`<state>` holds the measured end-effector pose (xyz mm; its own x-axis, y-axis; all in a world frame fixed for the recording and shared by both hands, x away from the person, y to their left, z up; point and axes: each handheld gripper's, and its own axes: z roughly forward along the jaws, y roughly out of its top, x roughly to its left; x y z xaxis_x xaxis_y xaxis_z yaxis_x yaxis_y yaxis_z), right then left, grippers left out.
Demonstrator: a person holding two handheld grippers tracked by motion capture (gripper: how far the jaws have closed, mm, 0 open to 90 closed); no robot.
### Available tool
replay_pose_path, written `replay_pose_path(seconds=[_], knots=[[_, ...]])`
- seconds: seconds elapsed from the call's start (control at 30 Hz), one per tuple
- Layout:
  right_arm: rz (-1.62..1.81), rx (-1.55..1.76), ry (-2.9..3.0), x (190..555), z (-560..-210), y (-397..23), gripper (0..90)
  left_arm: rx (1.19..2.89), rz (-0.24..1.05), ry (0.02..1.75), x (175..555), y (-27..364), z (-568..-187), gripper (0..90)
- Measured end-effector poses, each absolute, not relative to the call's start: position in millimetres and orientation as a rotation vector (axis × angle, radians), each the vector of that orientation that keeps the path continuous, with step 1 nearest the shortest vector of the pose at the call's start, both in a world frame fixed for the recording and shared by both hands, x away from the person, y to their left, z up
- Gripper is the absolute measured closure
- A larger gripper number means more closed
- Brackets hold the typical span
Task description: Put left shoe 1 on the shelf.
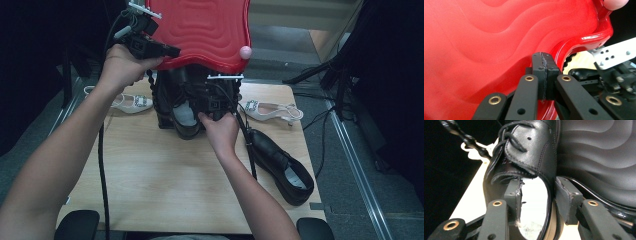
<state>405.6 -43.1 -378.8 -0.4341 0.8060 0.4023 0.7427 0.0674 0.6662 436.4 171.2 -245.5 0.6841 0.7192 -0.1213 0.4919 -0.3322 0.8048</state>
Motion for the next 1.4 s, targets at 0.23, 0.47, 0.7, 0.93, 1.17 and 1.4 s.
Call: replay_pose_path(seconds=[0.23, 0.47, 0.7, 0.93, 1.17, 1.4], knots=[[1.326, 1.6, 2.29, 392, -368, -49, 63.2, 1.997, 0.314, 0.944, 437, 171, -245, 90.0], [1.34, 1.535, 2.324, 371, -360, -57, 66.9, 1.997, 0.315, 0.942, 437, 171, -245, 90.0], [1.348, 1.489, 2.34, 353, -373, -71, 81.1, 1.998, 0.315, 0.94, 437, 171, -245, 90.0], [1.342, 1.465, 2.419, 338, -392, -80, 89.9, 1.998, 0.315, 0.942, 437, 171, -245, 90.0], [1.316, 1.42, 2.496, 330, -410, -80, 90.0, 1.998, 0.315, 0.941, 437, 171, -245, 90.0], [1.25, 1.333, 2.549, 328, -433, -64, 90.0, 1.997, 0.316, 0.941, 436, 171, -246, 90.0]])
